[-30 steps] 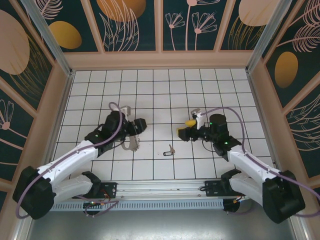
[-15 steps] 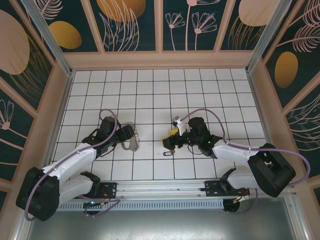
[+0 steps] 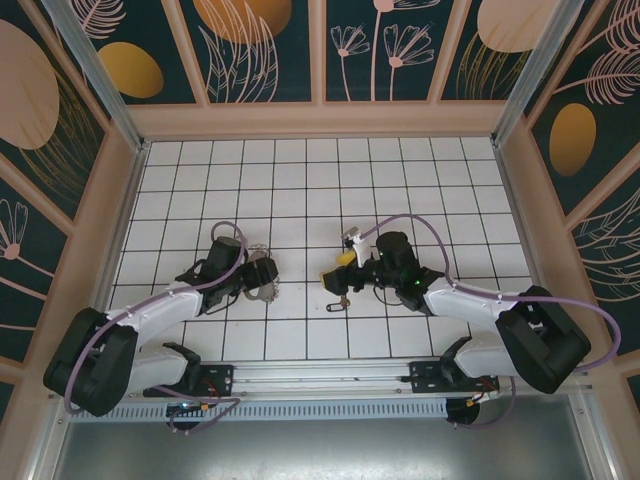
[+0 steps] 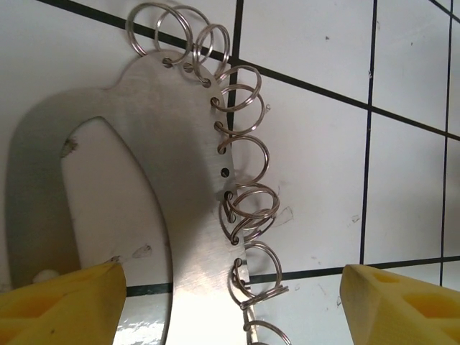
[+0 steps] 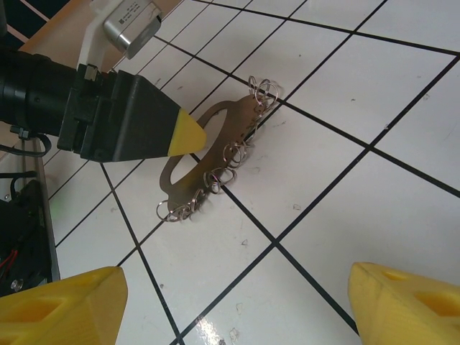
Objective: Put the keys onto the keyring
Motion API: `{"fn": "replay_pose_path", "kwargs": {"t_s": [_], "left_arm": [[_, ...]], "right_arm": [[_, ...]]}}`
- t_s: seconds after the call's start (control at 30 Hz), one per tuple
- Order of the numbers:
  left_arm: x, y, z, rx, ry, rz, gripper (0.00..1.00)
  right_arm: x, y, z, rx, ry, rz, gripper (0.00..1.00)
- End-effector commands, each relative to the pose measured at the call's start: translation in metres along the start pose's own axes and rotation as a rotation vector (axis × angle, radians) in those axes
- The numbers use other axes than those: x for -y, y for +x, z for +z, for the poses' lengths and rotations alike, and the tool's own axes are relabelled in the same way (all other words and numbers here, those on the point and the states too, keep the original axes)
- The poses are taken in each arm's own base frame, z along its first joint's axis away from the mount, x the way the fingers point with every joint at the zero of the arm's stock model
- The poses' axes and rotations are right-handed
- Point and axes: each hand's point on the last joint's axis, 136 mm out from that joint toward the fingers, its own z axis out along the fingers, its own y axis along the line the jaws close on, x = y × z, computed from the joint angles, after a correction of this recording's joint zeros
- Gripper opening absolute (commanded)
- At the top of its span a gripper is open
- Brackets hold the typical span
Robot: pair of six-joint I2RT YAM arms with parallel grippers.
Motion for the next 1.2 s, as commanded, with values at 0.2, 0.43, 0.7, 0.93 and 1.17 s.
{"fn": "replay_pose_path", "kwargs": {"t_s": [0.2,0.43,0.7,0.93,1.17], "left_arm": [[0.021,0.01,0.019,-0.05,0.017,0.048,0.79],[0.047,0.033,0.029,-0.108,0.082,0.076,0.79],[0.086,0.061,0.033,-0.181,0.171,0.12,0.78],[0.11,0.045,0.007,-0.134,0.222,0.156,0.77],[0.109,0.018,-0.014,-0.034,0.154,0.226,0.69]], "right_arm": [[0.008,-0.02,-0.012,0.066,0.03,-0.035,0.82],[0.017,-0.015,-0.029,0.089,0.062,-0.036,0.83],[0.017,-0.01,-0.041,0.11,0.07,-0.045,0.83],[0.016,-0.004,-0.044,0.102,0.066,-0.05,0.8],[0.012,-0.007,-0.03,0.058,0.003,-0.063,0.69]]}}
